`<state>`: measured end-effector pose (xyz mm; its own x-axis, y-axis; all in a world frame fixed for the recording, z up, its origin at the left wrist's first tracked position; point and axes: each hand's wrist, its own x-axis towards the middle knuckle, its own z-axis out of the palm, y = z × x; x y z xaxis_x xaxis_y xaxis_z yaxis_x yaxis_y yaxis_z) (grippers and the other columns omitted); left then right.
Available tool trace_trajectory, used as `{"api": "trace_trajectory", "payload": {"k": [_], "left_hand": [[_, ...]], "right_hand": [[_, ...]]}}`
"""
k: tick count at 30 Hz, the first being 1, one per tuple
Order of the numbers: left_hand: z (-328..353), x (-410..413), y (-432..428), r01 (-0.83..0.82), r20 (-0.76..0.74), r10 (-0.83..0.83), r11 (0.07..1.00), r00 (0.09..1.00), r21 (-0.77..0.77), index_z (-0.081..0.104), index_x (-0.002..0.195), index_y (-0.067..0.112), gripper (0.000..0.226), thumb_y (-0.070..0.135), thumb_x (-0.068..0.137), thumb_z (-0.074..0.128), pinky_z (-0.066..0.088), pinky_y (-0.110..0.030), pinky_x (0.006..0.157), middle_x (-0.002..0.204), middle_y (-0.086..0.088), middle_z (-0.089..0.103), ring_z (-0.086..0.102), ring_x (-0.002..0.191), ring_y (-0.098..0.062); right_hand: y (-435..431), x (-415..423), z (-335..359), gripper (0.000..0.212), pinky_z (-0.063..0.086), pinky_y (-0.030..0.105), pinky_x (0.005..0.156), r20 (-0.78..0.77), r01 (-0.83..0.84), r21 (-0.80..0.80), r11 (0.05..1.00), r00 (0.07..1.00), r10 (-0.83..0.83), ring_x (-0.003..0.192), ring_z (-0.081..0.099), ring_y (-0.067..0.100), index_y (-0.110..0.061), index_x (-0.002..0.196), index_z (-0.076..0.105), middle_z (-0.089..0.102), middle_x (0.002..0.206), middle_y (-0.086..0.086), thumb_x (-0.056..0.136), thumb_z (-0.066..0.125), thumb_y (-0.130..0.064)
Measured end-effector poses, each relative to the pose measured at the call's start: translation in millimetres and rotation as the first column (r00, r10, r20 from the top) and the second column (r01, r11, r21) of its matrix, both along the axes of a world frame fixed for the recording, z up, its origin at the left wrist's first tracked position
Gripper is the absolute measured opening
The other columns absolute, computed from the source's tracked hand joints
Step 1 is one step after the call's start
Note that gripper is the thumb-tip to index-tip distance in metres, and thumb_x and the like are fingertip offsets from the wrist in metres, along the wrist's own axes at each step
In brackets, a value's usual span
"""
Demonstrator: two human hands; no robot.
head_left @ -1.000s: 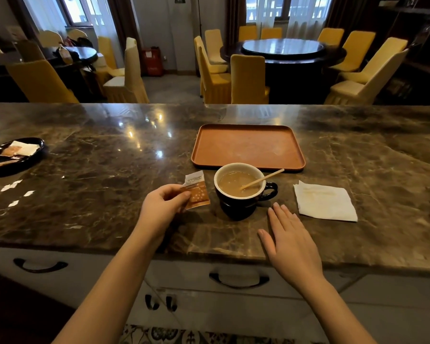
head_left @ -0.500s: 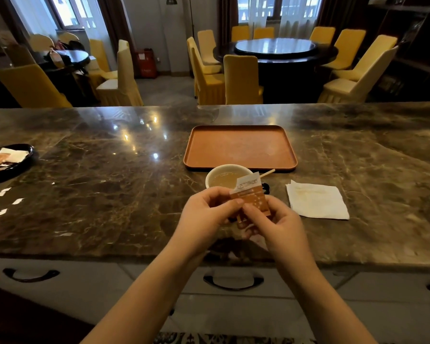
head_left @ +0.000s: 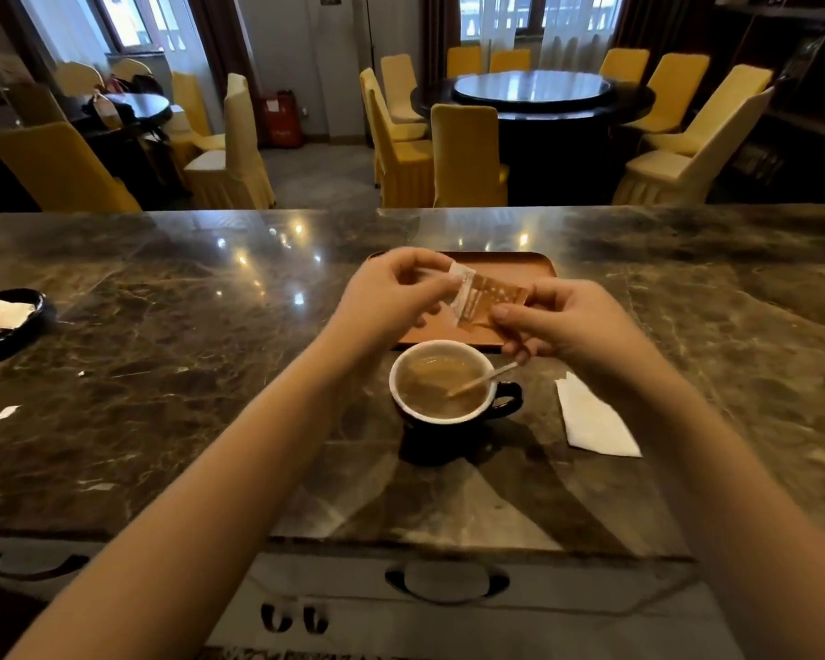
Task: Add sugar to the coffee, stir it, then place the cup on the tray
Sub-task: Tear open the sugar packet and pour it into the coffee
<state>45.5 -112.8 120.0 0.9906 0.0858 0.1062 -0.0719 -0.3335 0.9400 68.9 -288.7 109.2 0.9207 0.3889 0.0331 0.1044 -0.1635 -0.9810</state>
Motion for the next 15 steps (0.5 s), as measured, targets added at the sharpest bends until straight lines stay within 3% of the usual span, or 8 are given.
{"api": "trace_trajectory", "payload": {"k": [3,6,8,12,15], "left_hand": [[5.7,25.1,8.1,0.049,0.003,-0.050,0.988,0.999,0.149,0.066,0.087,0.019,0.006,0.018,0.082,0.063,0.046,-0.007,0.050,0.075,0.003,0.066,0.055,0.054,0.006],[0.3,41.5,15.8,0.116,-0.071,-0.103,0.970,0.992,0.213,0.065,0.084,0.019,0.003,0.018,0.081,0.065,0.046,-0.009,0.053,0.073,0.003,0.065,0.056,0.058,0.000],[-8.8,47.6,21.5,0.146,-0.116,-0.121,0.959,0.986,0.242,0.065,0.086,0.016,0.006,0.018,0.081,0.065,0.045,-0.009,0.053,0.075,0.002,0.066,0.055,0.061,-0.003],[-30.7,53.8,31.7,0.146,-0.132,-0.115,0.954,0.985,0.261,0.067,0.087,0.012,0.012,0.020,0.079,0.067,0.042,-0.005,0.051,0.075,0.004,0.067,0.056,0.055,0.005],[-43.0,56.7,38.3,0.126,-0.114,-0.100,0.959,0.988,0.252,0.069,0.086,0.014,0.014,0.025,0.078,0.066,0.048,-0.007,0.059,0.081,0.002,0.071,0.063,0.065,0.001]], "right_hand": [[0.4,29.6,9.7,0.014,0.054,0.019,0.054,0.039,-0.066,-0.180,0.981,0.997,0.074,0.054,0.062,0.009,-0.003,0.090,0.065,0.067,0.072,0.007,0.080,0.063,-0.013],[5.7,55.2,6.3,0.015,0.053,0.020,0.057,0.047,-0.094,-0.275,0.957,0.993,0.110,0.059,0.061,0.012,-0.003,0.090,0.066,0.067,0.072,0.006,0.080,0.063,-0.014],[10.6,68.2,-1.7,0.017,0.052,0.016,0.053,0.038,-0.104,-0.279,0.955,0.992,0.119,0.058,0.062,0.010,-0.003,0.090,0.067,0.068,0.070,0.003,0.079,0.065,-0.016],[20.1,82.8,-21.3,0.018,0.049,0.012,0.050,0.035,-0.122,-0.253,0.960,0.990,0.136,0.052,0.060,0.002,-0.003,0.089,0.069,0.069,0.063,-0.005,0.078,0.066,-0.017],[23.7,84.8,-33.9,0.016,0.048,0.015,0.052,0.038,-0.135,-0.192,0.972,0.989,0.145,0.056,0.059,0.006,-0.003,0.086,0.070,0.071,0.069,0.002,0.078,0.066,-0.017]]}}
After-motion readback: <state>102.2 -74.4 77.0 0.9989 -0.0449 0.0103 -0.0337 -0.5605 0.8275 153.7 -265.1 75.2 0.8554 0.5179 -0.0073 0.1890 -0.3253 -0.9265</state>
